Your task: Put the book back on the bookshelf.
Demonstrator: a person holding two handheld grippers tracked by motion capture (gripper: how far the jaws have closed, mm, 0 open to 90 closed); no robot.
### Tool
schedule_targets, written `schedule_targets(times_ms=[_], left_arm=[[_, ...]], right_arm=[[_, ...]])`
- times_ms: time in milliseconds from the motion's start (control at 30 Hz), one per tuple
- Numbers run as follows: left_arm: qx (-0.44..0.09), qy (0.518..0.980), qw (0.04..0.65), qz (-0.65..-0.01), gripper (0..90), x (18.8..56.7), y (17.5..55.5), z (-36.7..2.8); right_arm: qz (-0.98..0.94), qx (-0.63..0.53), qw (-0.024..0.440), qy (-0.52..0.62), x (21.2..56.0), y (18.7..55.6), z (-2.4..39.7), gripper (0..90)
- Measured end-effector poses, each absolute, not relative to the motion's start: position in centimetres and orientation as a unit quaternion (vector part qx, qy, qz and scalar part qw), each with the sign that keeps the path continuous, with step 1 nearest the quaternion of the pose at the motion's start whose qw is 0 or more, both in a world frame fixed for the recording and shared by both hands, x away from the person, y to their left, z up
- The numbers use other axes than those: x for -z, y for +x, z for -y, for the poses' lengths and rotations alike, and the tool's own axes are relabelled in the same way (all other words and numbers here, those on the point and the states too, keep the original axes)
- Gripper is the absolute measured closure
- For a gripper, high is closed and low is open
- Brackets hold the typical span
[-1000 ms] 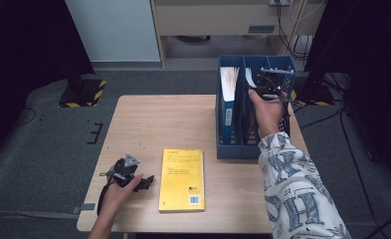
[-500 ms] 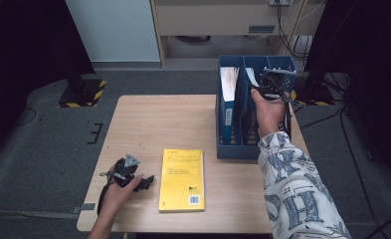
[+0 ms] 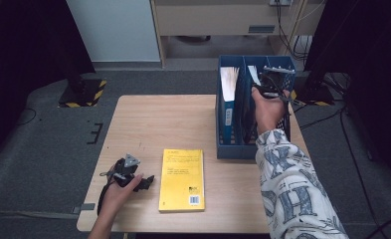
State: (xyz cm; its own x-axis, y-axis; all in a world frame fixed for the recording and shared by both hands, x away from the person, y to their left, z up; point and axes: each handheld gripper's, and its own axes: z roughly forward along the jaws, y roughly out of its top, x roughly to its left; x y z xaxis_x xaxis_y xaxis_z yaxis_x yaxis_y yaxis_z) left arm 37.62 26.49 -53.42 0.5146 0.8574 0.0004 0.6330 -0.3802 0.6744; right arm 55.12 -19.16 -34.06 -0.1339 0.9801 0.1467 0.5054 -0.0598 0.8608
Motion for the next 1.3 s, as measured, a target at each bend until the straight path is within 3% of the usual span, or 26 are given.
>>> schedule_targets(times_ms=[700, 1067, 1167, 1300], left_arm=[[-0.178, 0.811, 0.315, -0.459, 0.0, 53.4, 37.7, -26.4], [-0.179, 0.811, 0.315, -0.459, 0.0, 53.4, 37.6, -26.4], [-0.179, 0.811, 0.315, -0.459, 0.0, 53.4, 37.6, -26.4], [-0.178, 0.812, 0.315, -0.459, 0.0, 53.4, 37.6, -26.4]], right_arm=[[-0.653, -0.456, 0.234, 0.558, 34.2, 54.5, 18.2, 60.0], [-0.658, -0.462, 0.215, 0.555, 34.1, 54.4, 18.7, 58.0], [-0.664, -0.459, 0.215, 0.549, 34.1, 54.4, 18.8, 55.0], [-0.671, -0.456, 0.222, 0.541, 34.0, 54.1, 18.8, 44.4]])
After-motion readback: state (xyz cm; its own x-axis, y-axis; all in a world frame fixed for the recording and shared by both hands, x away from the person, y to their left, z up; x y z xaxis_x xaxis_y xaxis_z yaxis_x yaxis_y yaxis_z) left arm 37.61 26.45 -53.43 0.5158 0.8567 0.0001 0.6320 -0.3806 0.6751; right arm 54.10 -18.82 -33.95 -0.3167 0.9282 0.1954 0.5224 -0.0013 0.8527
